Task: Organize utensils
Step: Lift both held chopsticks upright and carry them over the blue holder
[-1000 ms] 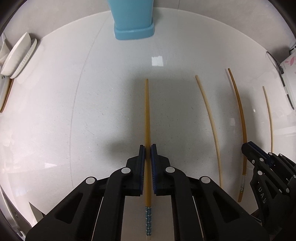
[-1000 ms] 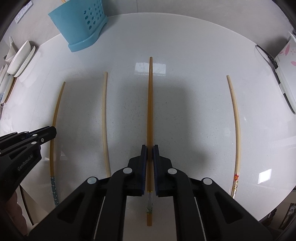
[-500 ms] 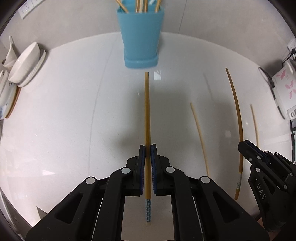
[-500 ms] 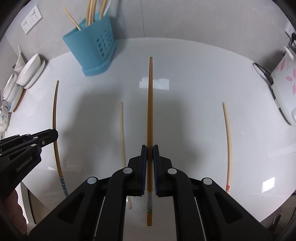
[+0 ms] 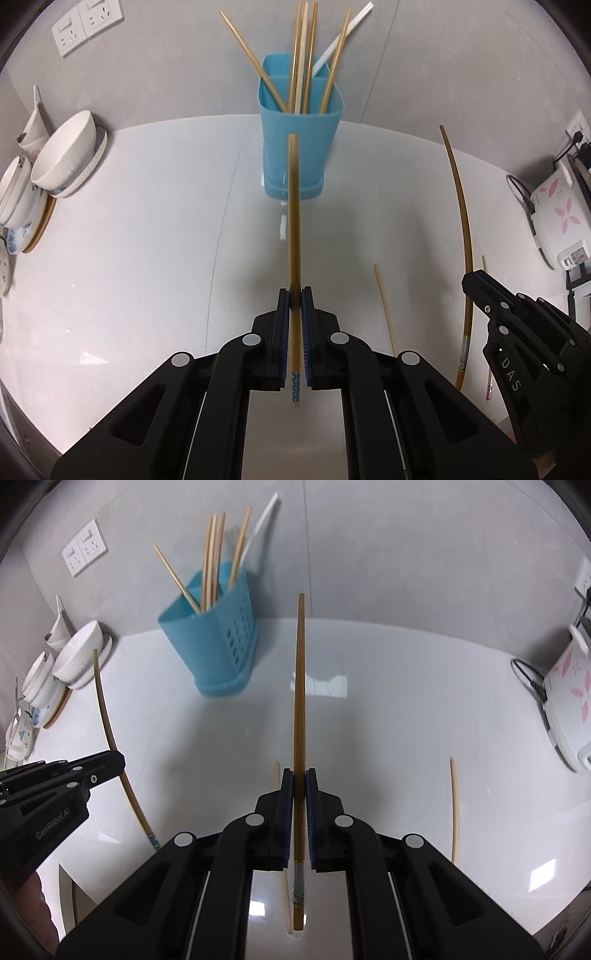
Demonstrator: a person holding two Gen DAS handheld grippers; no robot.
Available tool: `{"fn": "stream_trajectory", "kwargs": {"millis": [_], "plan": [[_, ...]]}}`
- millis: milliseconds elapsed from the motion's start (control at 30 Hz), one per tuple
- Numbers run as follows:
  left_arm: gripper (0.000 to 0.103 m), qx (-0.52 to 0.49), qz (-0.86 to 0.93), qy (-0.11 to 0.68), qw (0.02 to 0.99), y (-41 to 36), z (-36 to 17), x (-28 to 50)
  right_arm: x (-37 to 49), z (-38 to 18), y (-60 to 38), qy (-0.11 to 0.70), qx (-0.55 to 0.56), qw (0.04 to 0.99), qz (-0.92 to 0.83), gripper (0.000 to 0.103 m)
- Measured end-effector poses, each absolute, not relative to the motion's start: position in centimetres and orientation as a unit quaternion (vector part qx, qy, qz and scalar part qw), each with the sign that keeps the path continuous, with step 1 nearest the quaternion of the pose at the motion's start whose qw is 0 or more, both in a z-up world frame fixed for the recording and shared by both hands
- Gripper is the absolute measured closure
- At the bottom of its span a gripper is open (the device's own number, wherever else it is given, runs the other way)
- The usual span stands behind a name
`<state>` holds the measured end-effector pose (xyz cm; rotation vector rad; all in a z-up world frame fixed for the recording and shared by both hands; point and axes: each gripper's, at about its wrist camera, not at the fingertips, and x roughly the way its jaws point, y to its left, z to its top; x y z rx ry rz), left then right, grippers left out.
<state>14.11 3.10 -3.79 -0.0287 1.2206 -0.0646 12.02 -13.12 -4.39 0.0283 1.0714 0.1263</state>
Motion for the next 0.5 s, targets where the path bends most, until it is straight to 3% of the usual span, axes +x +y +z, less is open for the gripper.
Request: {"fn": "stream_trajectory", "kwargs": {"millis": [500], "plan": [[0.097,-0.029,-0.048,0.509,0.859,4.9,4.6,17.3,14.4,0.4,-12.1,0.447,0.017,0.891,0.072,0.097]]}}
